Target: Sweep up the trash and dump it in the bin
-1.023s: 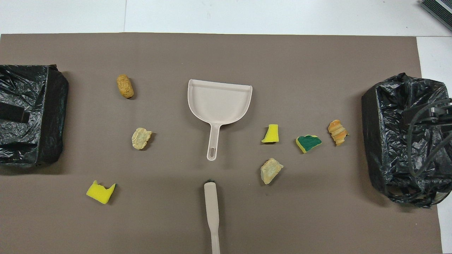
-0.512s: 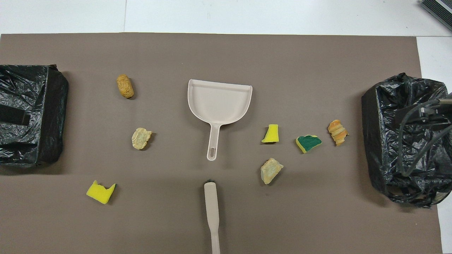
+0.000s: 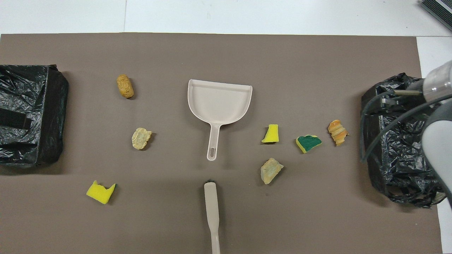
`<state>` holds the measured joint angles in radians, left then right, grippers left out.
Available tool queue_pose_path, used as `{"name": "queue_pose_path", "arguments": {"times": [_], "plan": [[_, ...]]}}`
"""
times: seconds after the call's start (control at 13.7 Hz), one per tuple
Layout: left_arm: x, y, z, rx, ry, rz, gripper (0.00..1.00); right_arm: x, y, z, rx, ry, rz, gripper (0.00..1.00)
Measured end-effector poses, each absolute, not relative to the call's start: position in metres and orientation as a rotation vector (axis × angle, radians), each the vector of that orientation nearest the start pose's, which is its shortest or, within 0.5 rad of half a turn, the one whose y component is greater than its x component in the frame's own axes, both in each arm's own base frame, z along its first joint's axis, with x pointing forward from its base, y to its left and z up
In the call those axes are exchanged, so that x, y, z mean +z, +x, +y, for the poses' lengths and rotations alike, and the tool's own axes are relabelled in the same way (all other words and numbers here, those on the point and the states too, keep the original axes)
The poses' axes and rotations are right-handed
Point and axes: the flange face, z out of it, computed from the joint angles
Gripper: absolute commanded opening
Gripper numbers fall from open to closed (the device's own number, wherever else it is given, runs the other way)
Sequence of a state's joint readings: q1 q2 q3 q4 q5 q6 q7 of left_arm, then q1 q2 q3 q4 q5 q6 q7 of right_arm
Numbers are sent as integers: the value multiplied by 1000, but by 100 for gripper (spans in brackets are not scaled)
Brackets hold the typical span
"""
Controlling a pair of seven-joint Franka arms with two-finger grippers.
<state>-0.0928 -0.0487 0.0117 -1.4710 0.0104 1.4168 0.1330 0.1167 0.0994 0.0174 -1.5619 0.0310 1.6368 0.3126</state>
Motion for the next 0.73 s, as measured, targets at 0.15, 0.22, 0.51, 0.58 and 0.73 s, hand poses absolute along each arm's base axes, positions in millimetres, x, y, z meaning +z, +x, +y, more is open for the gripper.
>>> {"name": "queue_pose_path", "arguments": {"times": [0.15, 0.22, 0.51, 0.58, 0.73], "plan": [[681, 514, -48, 22, -3112, 355, 100, 565, 588, 113, 38, -3086, 358, 100], [679, 511, -53, 29, -3110, 370, 100, 558, 590, 130, 31, -3079, 390, 100], [653, 501, -89, 67, -3090, 474, 100, 526, 596, 199, -14, -3046, 491, 100], [643, 498, -98, 84, -3084, 499, 100, 517, 597, 214, -21, -3039, 504, 100], [620, 493, -121, 106, -3080, 566, 100, 499, 598, 241, -25, -3032, 513, 100]]}}
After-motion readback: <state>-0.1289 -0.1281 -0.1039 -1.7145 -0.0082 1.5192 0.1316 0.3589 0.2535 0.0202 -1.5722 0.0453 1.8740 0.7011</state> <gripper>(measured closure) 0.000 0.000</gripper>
